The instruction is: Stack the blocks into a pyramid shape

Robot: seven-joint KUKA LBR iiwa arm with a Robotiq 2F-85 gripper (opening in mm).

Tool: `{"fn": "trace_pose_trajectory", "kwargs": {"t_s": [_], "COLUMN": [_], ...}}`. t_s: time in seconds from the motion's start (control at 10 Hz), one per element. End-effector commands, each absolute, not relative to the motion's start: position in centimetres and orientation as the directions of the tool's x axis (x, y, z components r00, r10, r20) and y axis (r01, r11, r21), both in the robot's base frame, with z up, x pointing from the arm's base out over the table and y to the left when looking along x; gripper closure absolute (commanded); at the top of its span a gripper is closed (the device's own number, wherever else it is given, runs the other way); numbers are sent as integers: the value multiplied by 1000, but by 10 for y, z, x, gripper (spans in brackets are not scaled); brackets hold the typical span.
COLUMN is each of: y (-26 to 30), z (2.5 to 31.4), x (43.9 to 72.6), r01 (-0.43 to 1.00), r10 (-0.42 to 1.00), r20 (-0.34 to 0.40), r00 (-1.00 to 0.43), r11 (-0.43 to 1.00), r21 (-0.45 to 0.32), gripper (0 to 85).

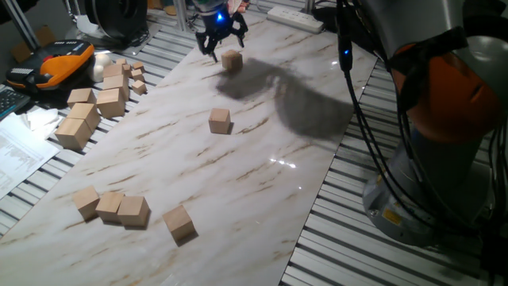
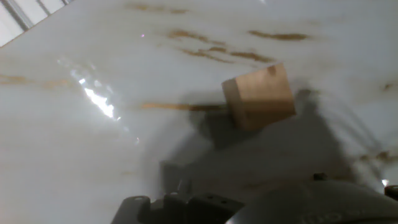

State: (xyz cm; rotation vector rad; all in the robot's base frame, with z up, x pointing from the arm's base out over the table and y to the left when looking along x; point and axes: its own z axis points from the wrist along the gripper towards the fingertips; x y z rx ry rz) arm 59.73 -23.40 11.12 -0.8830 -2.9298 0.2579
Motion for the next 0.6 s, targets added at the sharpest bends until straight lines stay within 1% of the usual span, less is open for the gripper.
{"fn": "trace_pose_trajectory", "kwargs": {"t_s": [0.0,0.1,0.3,0.4,0.5], "y": [-249,-249,-249,-249,-249], "z": [110,110,110,110,110], "x": [598,598,598,598,598], "r01": [542,543,529,519,516], "r10": [554,555,541,530,526], "r20": [25,22,63,74,83], "r00": [-832,-832,-839,-845,-846], "r11": [823,821,836,844,849], "r21": [-171,-176,-144,-135,-116], "gripper": [0,0,0,170,170]}}
